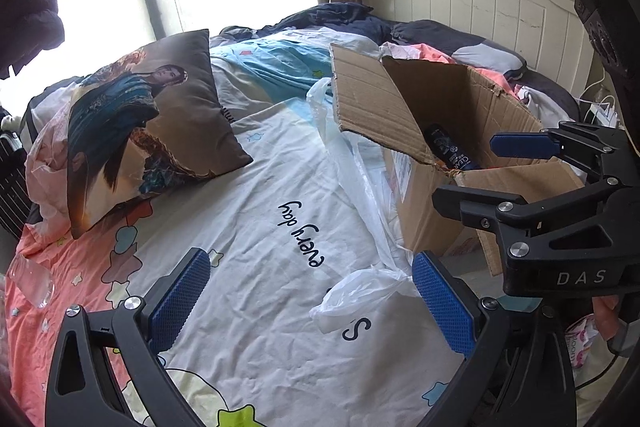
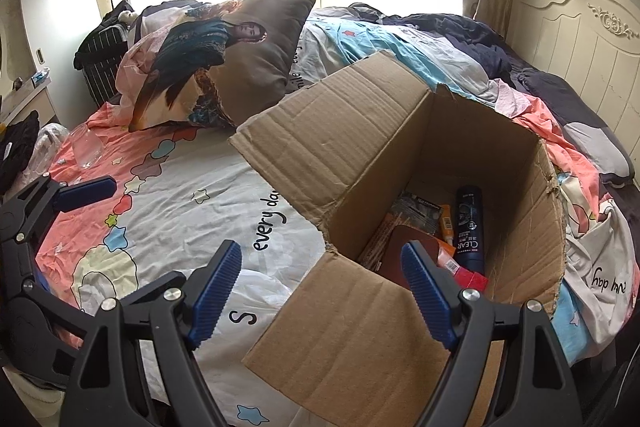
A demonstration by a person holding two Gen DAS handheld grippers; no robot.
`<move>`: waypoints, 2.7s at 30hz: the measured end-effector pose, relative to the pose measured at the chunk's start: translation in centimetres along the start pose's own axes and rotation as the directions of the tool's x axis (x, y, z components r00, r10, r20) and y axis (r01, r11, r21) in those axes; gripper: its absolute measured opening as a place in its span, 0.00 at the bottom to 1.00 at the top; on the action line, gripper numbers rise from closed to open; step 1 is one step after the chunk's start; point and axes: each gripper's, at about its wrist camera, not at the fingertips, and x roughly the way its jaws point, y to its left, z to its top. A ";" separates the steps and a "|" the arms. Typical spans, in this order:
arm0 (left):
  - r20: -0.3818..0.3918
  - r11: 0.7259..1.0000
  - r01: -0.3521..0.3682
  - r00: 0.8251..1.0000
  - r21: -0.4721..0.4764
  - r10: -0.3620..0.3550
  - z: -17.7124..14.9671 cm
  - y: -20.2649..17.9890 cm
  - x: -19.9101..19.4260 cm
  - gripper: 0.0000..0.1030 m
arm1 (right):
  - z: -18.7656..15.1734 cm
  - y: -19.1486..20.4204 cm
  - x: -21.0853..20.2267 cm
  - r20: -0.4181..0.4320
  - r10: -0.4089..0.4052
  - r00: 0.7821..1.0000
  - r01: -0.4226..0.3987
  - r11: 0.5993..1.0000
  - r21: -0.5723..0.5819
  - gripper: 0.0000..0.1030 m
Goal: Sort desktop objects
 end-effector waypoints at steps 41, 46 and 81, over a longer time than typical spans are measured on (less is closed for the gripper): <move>-0.224 0.871 -0.223 0.965 -0.437 0.135 -10.9 15.0 0.7 1.00 | -1.3 10.4 5.3 -0.011 0.104 0.995 -0.104 0.995 -0.005 0.77; -0.238 0.845 -0.274 0.954 -0.459 0.180 -12.4 16.5 0.9 1.00 | -1.5 12.0 6.6 -0.022 0.113 0.993 -0.112 0.993 0.020 0.77; -0.229 0.804 -0.344 0.937 -0.486 0.263 -14.9 20.9 3.6 1.00 | -3.2 17.1 13.0 -0.119 0.096 0.988 -0.093 0.995 0.031 0.77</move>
